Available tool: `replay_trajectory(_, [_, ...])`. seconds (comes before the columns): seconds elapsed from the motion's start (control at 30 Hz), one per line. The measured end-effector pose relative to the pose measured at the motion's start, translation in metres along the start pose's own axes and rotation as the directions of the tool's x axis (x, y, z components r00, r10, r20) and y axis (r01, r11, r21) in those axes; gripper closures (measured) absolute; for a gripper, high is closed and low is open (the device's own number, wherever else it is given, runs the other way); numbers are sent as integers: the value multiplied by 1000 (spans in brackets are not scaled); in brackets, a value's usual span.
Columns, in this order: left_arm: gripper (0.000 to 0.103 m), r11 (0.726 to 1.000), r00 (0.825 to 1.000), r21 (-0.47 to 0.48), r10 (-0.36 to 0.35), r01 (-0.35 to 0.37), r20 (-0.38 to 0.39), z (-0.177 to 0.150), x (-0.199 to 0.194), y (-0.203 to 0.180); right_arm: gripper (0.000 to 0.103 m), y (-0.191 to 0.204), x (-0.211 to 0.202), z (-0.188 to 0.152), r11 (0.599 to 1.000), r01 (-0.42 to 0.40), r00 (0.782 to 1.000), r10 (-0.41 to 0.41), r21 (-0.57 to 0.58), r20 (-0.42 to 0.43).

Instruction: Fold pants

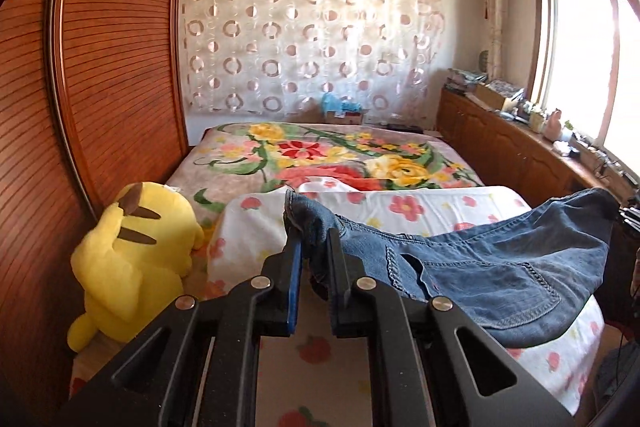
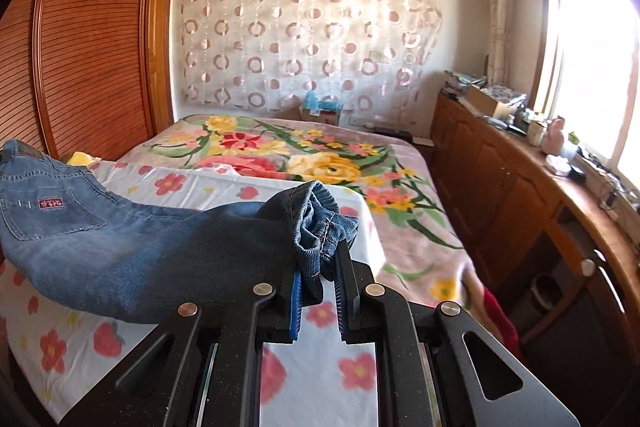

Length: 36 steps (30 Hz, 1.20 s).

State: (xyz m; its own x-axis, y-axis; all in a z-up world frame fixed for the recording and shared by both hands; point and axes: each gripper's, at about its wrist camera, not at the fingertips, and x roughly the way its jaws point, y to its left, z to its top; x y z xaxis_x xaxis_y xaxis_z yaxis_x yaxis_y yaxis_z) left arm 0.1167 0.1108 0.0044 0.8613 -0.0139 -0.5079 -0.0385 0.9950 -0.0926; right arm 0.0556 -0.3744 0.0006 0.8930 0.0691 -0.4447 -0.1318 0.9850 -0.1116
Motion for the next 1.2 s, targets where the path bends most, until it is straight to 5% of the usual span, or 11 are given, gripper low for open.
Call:
replay_trajectory(0.37, [90, 997, 993, -2, -75, 75, -96, -75, -39, -23, 90, 2, -40, -57, 996, -24, 998, 28, 86, -57])
replay_trajectory(0.57, [89, 999, 981, 24, -21, 26, -195, -115, -23, -24, 89, 18, -26, -93, 992, -28, 987, 47, 120, -151])
replay_trajectory(0.97, [83, 998, 973, 59, -1, 15, -233, -129, -22, -25, 88, -4, -15, -111, 972, -40, 978, 86, 231, -189])
replay_trajectory(1.17, [71, 997, 974, 69, -4, 20, -227, -131, -27, -24, 88, -5, -18, -122, 969, -37, 979, 85, 244, -186])
replay_trajectory(1.2, [61, 997, 974, 71, -5, 22, -227, -130, -28, -25, 88, -5, -17, -123, 969, -38, 979, 85, 245, -187])
